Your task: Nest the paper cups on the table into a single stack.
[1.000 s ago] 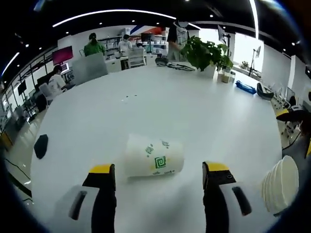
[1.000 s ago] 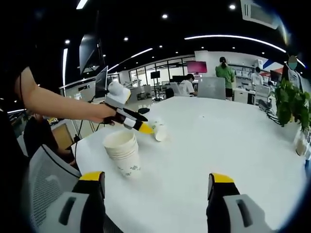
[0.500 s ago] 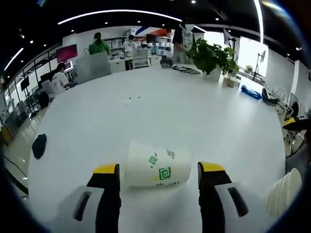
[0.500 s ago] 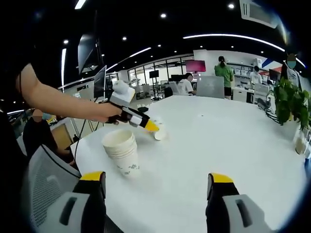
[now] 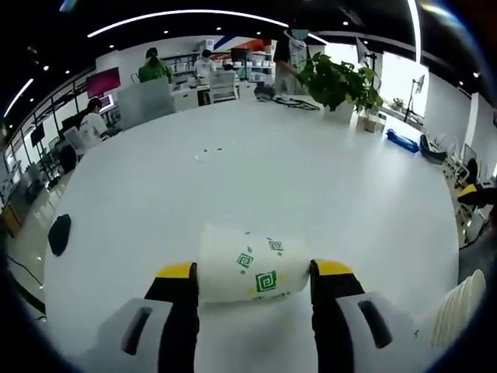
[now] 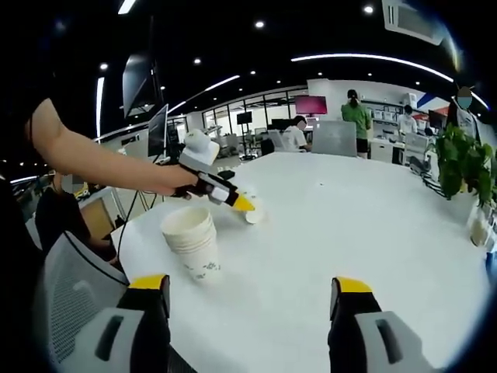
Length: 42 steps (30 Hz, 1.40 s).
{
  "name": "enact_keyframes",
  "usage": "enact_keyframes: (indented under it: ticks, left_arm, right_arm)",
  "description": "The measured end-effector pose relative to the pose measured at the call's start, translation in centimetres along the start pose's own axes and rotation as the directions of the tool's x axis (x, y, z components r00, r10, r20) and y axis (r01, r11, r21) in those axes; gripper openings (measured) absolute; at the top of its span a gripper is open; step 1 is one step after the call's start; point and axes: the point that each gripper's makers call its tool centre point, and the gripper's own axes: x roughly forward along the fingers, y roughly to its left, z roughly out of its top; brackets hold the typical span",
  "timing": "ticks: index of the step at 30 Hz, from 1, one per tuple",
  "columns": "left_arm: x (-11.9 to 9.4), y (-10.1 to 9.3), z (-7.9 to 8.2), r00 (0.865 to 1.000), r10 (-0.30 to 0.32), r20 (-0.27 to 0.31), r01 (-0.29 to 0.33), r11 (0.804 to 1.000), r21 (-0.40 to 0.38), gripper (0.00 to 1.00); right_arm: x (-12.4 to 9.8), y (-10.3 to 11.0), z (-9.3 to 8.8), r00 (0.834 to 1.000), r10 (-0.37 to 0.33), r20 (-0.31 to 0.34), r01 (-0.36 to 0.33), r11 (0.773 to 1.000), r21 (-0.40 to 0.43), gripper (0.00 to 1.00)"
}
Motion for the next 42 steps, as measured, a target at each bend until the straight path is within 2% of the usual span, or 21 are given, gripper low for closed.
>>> enact_keyframes:
  ticks: [3,13,24,34,42]
  left_arm:
    - [-0.5,-0.1,0.3,1.0,-0.001,0.01,0.001,1.0,-0.004,0.53]
    - [-1.0,-0.4,0.1,1.0,-0.021,0.002,0.021,1.0,-0.006,0.53]
    - [-2.3,-1.3,1.1,0.998,-0.05,0.042,0.05,0.999,0.003,0.53]
    - [-4.8,-2.5,2.7,0.993,-0.085,0.078,0.084,0.996,0.014,0.53]
    - [-7.4,-4.0,3.2,0.989,-0.118,0.089,0.117,0.993,0.016,0.53]
  right_arm:
    - [0.0,0.0,0.0,1.0,0.0,-0.002,0.0,1.0,0.0,0.86]
    - [0.1,0.1,-0.1,1.0,0.004,-0.005,-0.004,1.0,-0.001,0.85]
    - [0.0,0.2,0.4,1.0,0.003,0.007,-0.003,1.0,0.001,0.85]
    - [0.3,0.3,1.6,0.999,0.011,0.03,-0.011,1.0,0.007,0.84]
    - [1.0,1.0,2.3,0.999,0.03,0.035,-0.03,1.0,0.001,0.83]
